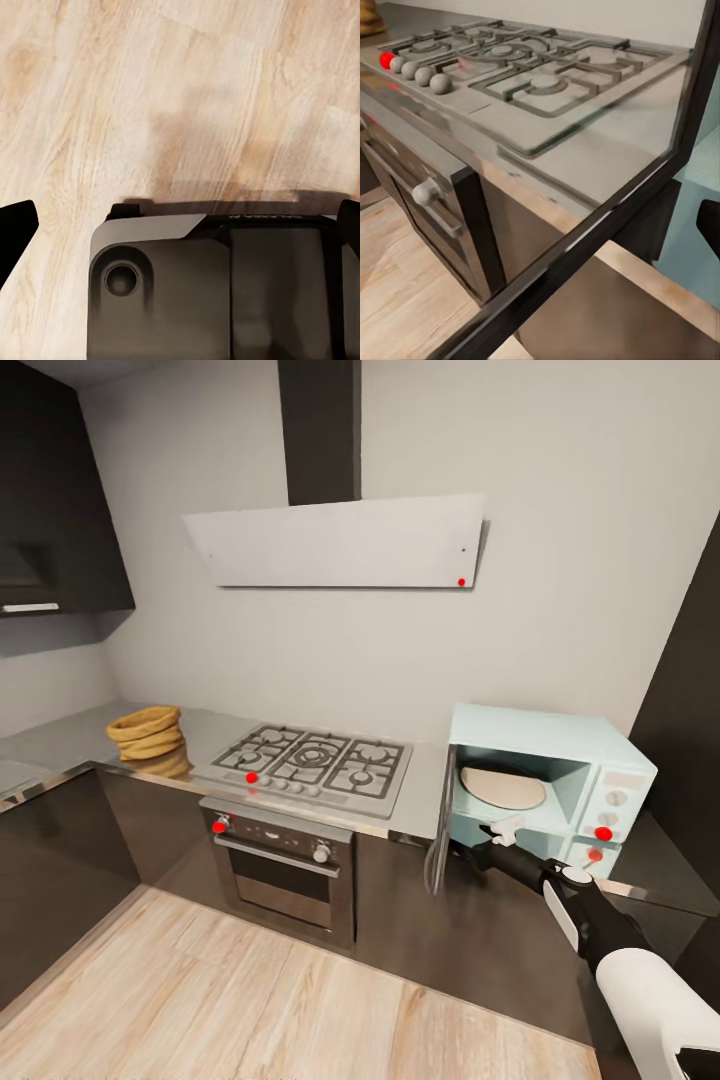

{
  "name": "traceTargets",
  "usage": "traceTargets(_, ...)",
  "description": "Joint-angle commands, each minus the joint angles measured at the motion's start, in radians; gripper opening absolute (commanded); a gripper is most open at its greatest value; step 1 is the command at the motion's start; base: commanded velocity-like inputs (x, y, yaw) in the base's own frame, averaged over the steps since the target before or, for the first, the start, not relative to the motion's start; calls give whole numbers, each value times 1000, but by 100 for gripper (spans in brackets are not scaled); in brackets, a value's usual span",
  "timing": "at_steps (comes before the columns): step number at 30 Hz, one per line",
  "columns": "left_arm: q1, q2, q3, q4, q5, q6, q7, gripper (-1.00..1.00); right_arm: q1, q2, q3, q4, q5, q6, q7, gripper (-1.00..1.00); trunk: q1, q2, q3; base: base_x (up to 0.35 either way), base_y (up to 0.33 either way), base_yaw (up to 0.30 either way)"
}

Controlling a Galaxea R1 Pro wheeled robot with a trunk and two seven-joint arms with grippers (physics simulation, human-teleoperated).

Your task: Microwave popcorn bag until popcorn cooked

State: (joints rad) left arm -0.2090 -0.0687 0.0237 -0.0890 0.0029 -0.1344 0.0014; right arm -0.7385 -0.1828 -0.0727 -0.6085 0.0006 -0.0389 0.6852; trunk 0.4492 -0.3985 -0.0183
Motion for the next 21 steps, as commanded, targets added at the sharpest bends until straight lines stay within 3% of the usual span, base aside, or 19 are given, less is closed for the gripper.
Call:
traceTargets(1, -1, 0, 2, 2, 0, -4, 0, 100, -1, 16, -2, 1, -1, -3, 9, 100, 1, -2, -2, 0, 0, 3)
traceTargets(9, -1, 0, 2, 2, 0, -4, 0, 100, -1, 16, -2, 1, -1, -4, 8, 100, 1, -2, -2, 0, 0, 0)
traceTargets(14, -1, -1, 2, 2, 0, -4, 0, 100, -1, 15, -3, 1, -1, -4, 8, 100, 1, -2, -2, 0, -211, 0)
traceTargets(21, -2, -2, 2, 2, 0, -4, 0, 100, -1, 13, -5, 1, -1, -4, 7, 100, 1, -2, -2, 0, -61, 0)
